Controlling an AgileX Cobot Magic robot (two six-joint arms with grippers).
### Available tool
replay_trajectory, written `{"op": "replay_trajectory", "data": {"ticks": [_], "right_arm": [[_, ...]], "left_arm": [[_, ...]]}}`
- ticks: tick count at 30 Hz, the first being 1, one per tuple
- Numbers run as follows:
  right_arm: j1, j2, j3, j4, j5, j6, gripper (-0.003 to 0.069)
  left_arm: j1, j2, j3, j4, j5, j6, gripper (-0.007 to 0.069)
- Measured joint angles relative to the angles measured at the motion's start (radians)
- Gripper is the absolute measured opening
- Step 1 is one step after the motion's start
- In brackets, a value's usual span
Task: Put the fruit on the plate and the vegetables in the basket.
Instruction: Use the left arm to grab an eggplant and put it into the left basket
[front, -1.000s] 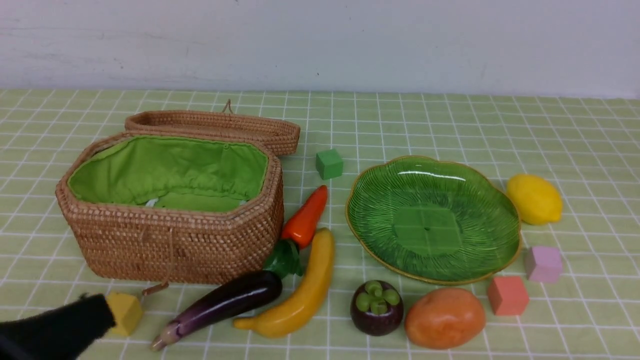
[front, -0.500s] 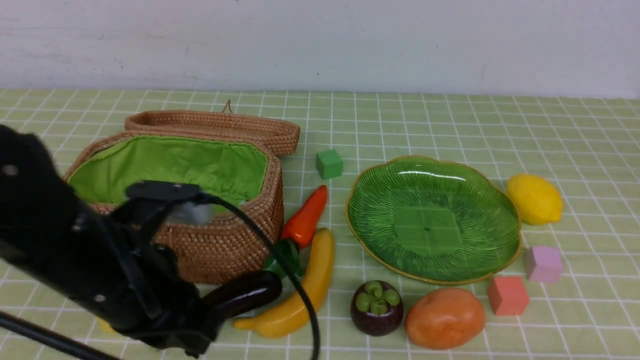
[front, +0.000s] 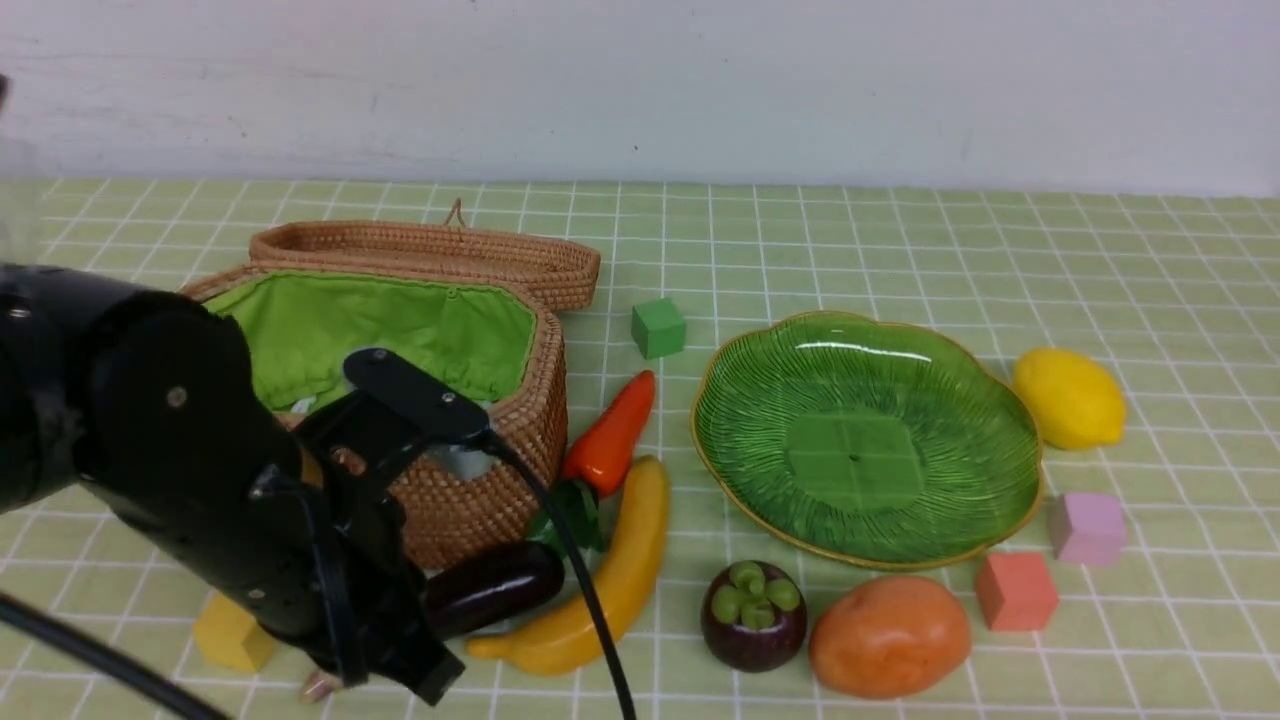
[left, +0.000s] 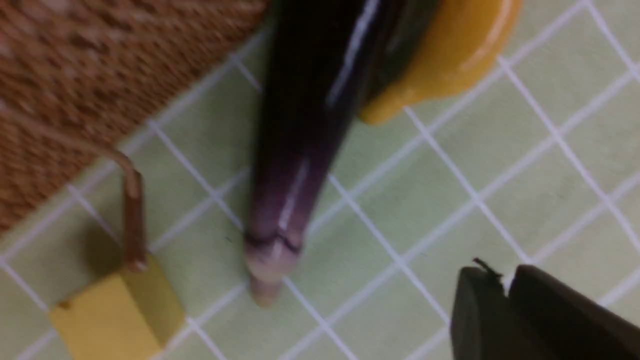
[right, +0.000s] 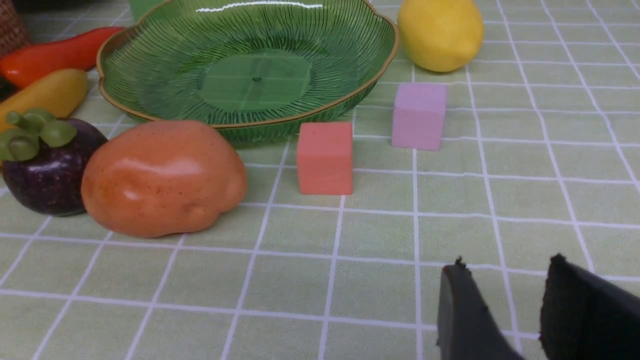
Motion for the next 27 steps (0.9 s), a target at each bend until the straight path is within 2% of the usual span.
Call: {"op": "replay_trajectory", "data": {"ticks": [1, 3, 4, 5, 6, 9, 12, 20, 27], "right_arm": [[0.0, 0.0, 0.0, 0.0, 0.0, 0.0, 0.024], [0.0, 0.0, 0.0, 0.0, 0.0, 0.0, 0.024], [0.0, 0.0, 0.0, 0.0, 0.0, 0.0, 0.024], [0.0, 0.0, 0.0, 0.0, 0.0, 0.0, 0.024], [0.0, 0.0, 0.0, 0.0, 0.0, 0.0, 0.024], [0.0, 0.0, 0.0, 0.0, 0.0, 0.0, 0.024], [0.0, 0.0, 0.0, 0.0, 0.0, 0.0, 0.024], [0.0, 0.0, 0.0, 0.0, 0.0, 0.0, 0.024], [0.0, 0.0, 0.0, 0.0, 0.0, 0.0, 0.024]], "left_arm": [[0.0, 0.0, 0.0, 0.004, -0.003, 0.0, 0.015], [0.0, 0.03, 0.0, 0.055, -0.039, -0.009, 0.0315], [0.0, 0.043, 0.0, 0.079, -0.053, -0.017, 0.0376], [0.0, 0.045, 0.0, 0.083, -0.056, -0.017, 0.0387], [0.0, 0.06, 0.0, 0.111, -0.083, -0.033, 0.0468], [0.0, 0.106, 0.0, 0.155, -0.117, -0.057, 0.0538], [0.0, 0.144, 0.0, 0.183, -0.128, -0.073, 0.0542], [0.0, 0.248, 0.0, 0.3, -0.185, -0.17, 0.0486], [0.0, 0.293, -0.001, 0.324, -0.223, -0.182, 0.0478]]}}
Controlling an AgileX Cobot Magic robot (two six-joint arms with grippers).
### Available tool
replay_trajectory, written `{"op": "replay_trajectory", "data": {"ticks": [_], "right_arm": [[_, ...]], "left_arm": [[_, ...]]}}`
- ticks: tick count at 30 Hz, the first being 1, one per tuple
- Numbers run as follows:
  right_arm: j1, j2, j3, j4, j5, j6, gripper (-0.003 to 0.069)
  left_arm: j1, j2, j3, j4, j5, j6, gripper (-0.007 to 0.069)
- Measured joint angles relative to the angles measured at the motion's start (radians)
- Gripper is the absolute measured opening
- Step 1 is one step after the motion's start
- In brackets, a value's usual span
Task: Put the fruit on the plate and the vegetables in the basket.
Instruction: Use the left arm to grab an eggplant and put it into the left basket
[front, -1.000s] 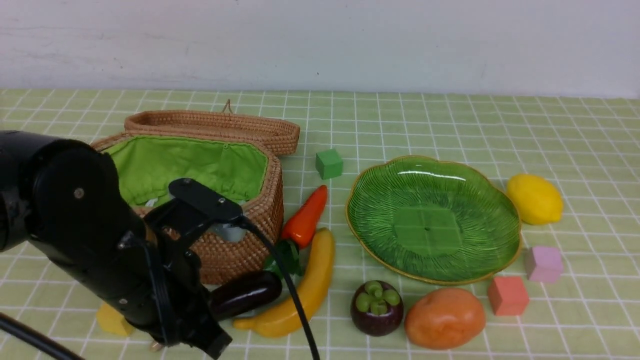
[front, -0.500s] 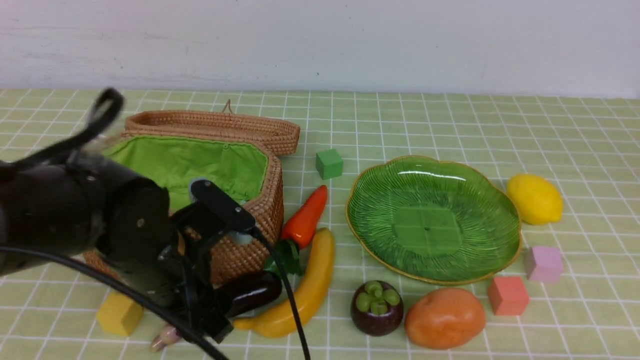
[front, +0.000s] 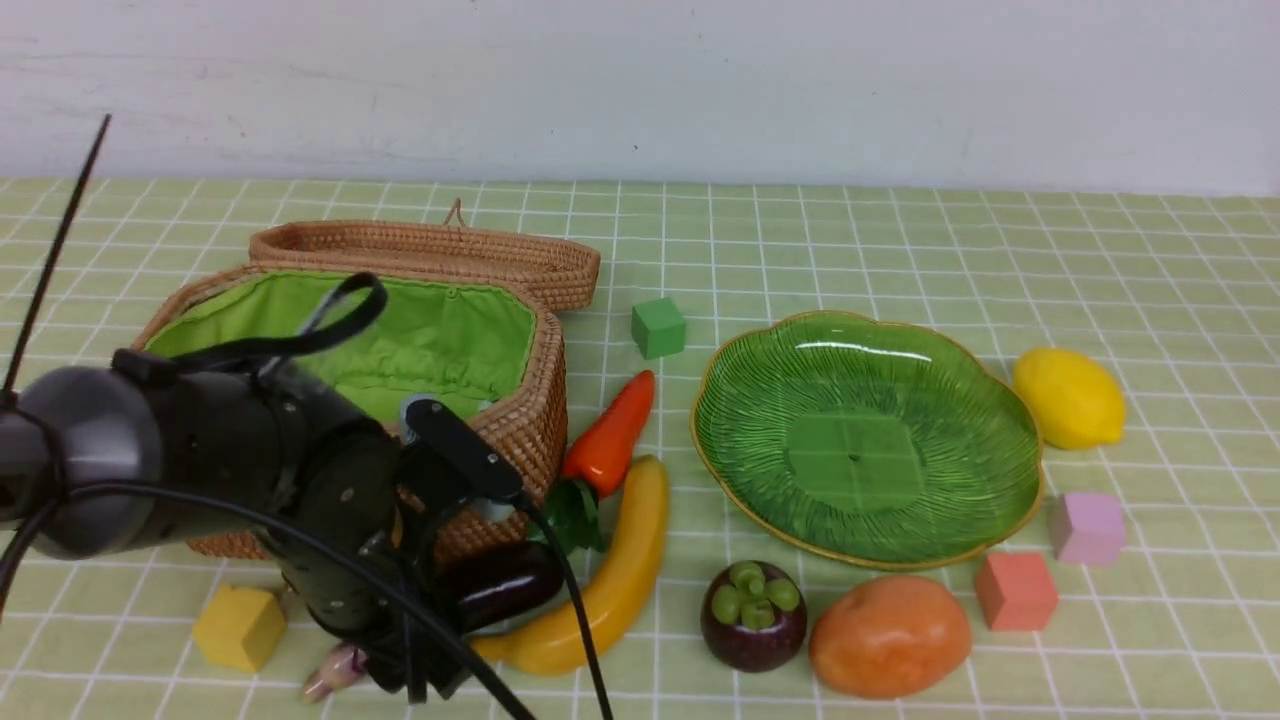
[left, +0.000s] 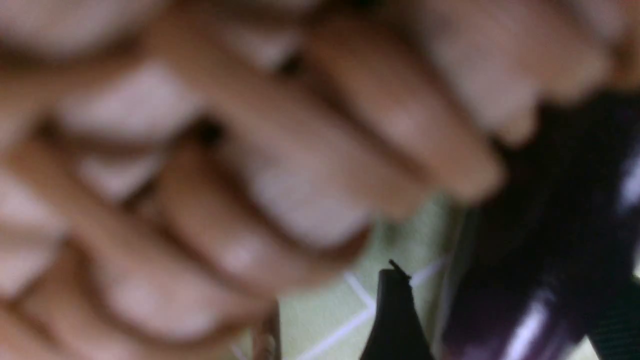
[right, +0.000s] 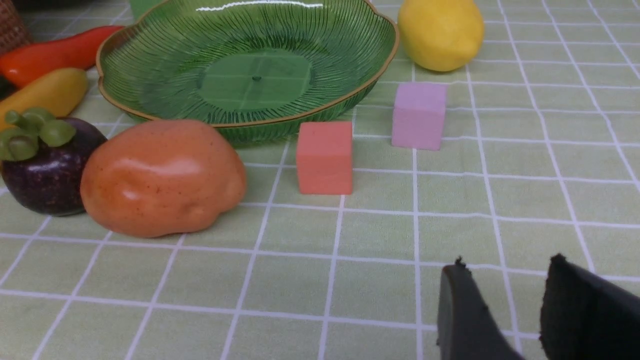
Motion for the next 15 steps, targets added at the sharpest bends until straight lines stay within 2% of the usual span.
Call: {"op": "replay_trajectory", "data": {"ticks": [4, 9, 15], "right_arm": [[0.0, 0.0, 0.0, 0.0, 0.0, 0.0, 0.024], [0.0, 0.0, 0.0, 0.0, 0.0, 0.0, 0.024], [0.0, 0.0, 0.0, 0.0, 0.0, 0.0, 0.024]], "left_arm": [[0.0, 0.017, -0.002, 0.029, -0.023, -0.005, 0.0445], [0.0, 0.03, -0.009, 0.04, -0.035, -0.007, 0.0354], [-0.001, 0.03, -0.011, 0.041, -0.024, -0.008, 0.0344]]}}
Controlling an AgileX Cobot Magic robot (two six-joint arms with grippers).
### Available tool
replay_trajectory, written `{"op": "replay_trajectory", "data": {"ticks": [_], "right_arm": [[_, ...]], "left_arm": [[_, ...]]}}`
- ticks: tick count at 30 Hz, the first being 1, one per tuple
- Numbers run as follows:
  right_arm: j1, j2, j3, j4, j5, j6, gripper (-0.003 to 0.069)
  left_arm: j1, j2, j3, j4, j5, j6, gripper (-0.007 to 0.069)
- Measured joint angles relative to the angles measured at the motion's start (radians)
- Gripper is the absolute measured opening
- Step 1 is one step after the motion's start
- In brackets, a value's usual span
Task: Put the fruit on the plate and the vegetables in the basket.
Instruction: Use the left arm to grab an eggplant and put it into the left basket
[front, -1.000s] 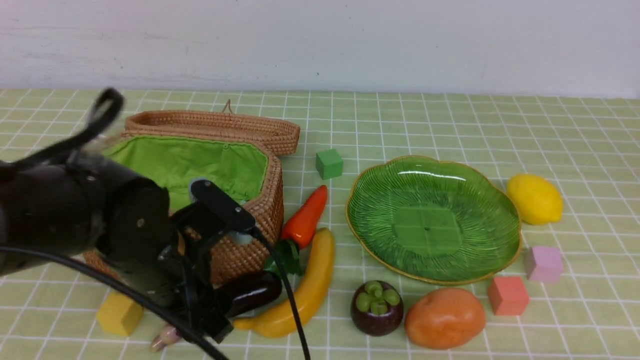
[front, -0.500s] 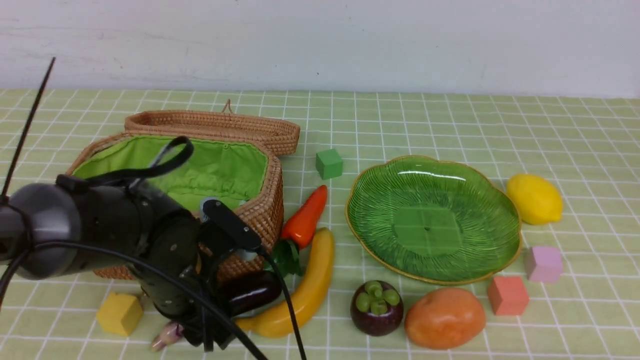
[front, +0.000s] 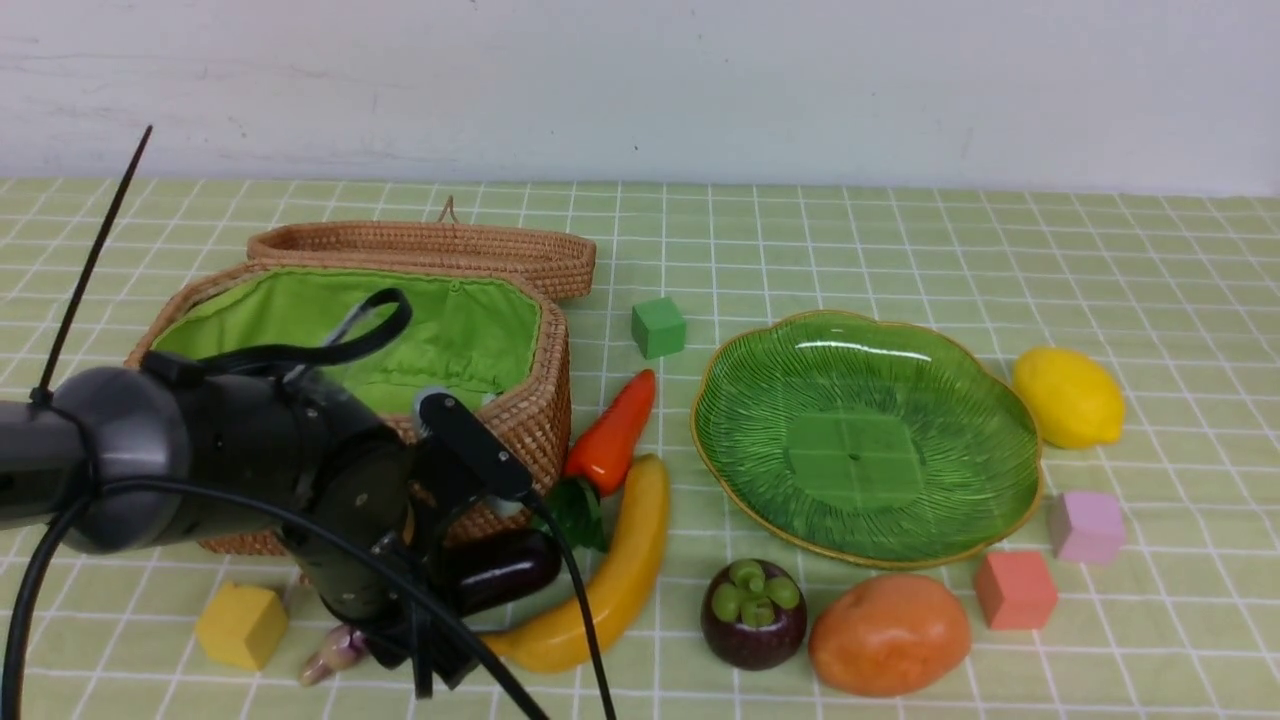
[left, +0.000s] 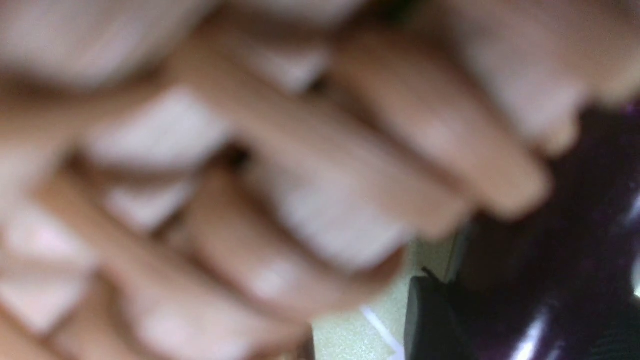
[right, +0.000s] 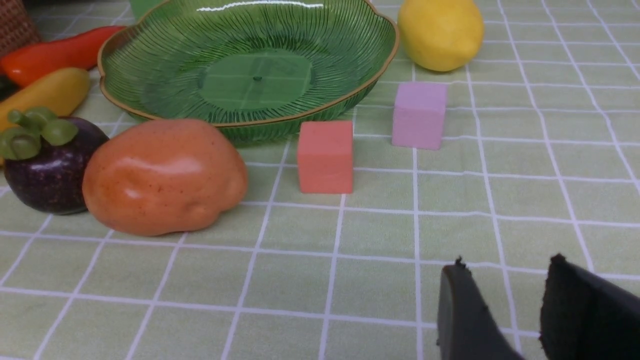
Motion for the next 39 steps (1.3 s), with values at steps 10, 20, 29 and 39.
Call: {"op": "replay_trajectory", "data": {"ticks": [10, 20, 29, 39], "right_arm": [[0.0, 0.0, 0.0, 0.0, 0.0, 0.0, 0.024], [0.0, 0.0, 0.0, 0.0, 0.0, 0.0, 0.024], [0.0, 0.0, 0.0, 0.0, 0.0, 0.0, 0.024], [0.0, 0.0, 0.0, 0.0, 0.0, 0.0, 0.024]], "left_arm": [[0.0, -0.068, 0.008, -0.008, 0.079, 0.001, 0.0335], [-0.001, -0.265, 0.011, -0.068, 0.264, 0.003, 0.0333], [0.019, -0.552, -0.033, -0.165, 0.354, -0.095, 0.0332], [0.234, -0.233, -0.453, -0.221, 0.361, -0.041, 0.0332]]}}
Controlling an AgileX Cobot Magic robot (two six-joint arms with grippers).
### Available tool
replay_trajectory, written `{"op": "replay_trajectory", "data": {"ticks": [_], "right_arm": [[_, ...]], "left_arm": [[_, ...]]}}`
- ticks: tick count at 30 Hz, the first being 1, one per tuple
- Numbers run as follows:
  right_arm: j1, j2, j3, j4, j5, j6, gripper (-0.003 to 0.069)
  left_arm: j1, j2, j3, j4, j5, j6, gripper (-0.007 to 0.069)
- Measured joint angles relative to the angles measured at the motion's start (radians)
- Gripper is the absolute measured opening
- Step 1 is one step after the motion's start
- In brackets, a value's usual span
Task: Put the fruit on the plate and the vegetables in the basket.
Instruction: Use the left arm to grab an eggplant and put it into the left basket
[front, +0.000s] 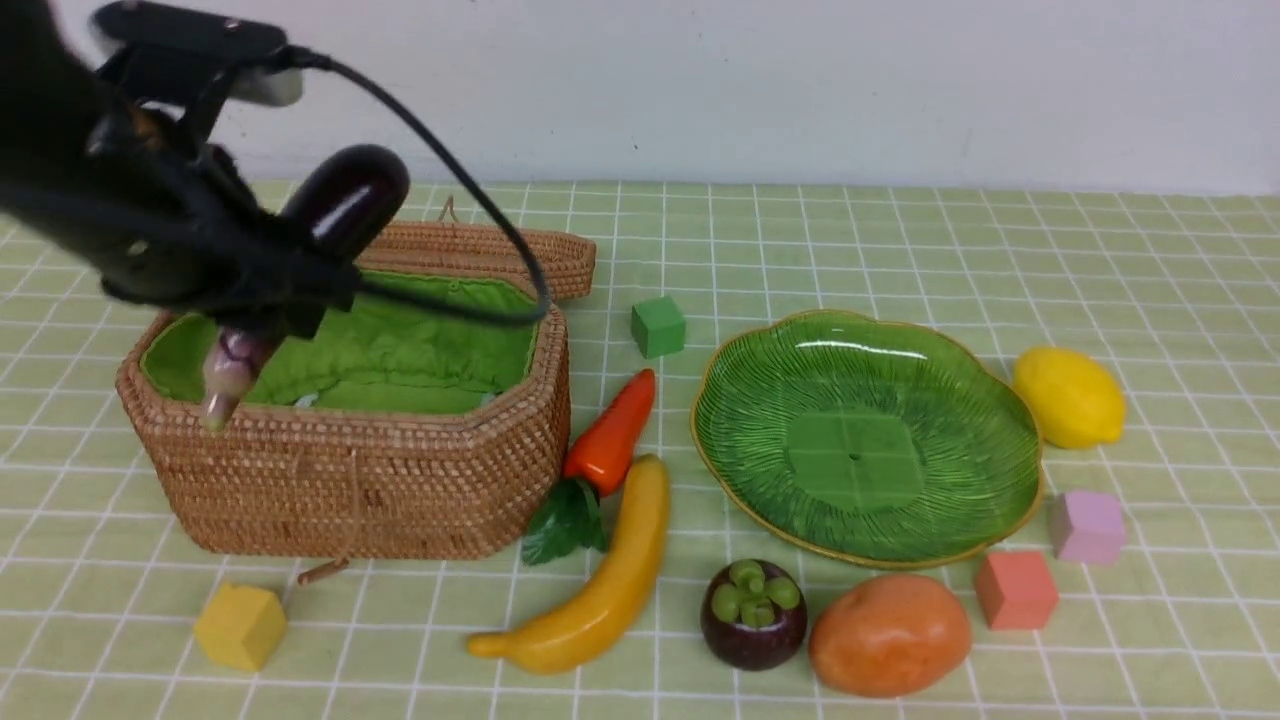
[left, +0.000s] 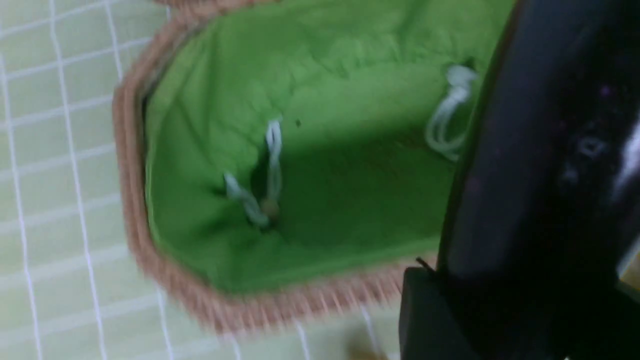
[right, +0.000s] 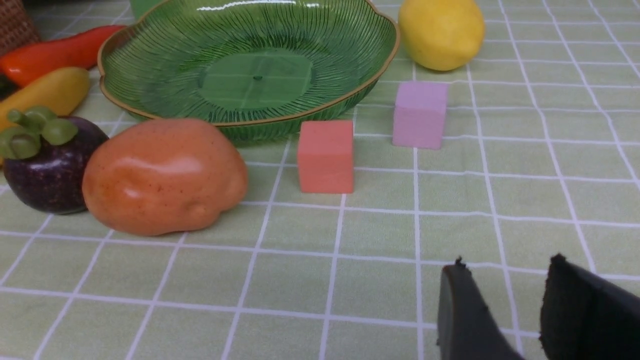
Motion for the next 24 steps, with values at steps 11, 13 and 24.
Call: {"op": "replay_trajectory", "data": {"ticks": [11, 13, 24], "right_arm": [[0.0, 0.0, 0.0, 0.0, 0.0, 0.0, 0.024], [0.0, 0.0, 0.0, 0.0, 0.0, 0.0, 0.024], [0.0, 0.0, 0.0, 0.0, 0.0, 0.0, 0.024]], "left_arm": [[0.012, 0.323, -0.228, 0.14, 0.033, 0.254, 0.033], [0.012, 0.329, -0.228, 0.147, 0.028, 0.26, 0.0332], [0.012, 0.244, -0.231, 0.158, 0.033, 0.092, 0.0658]]}}
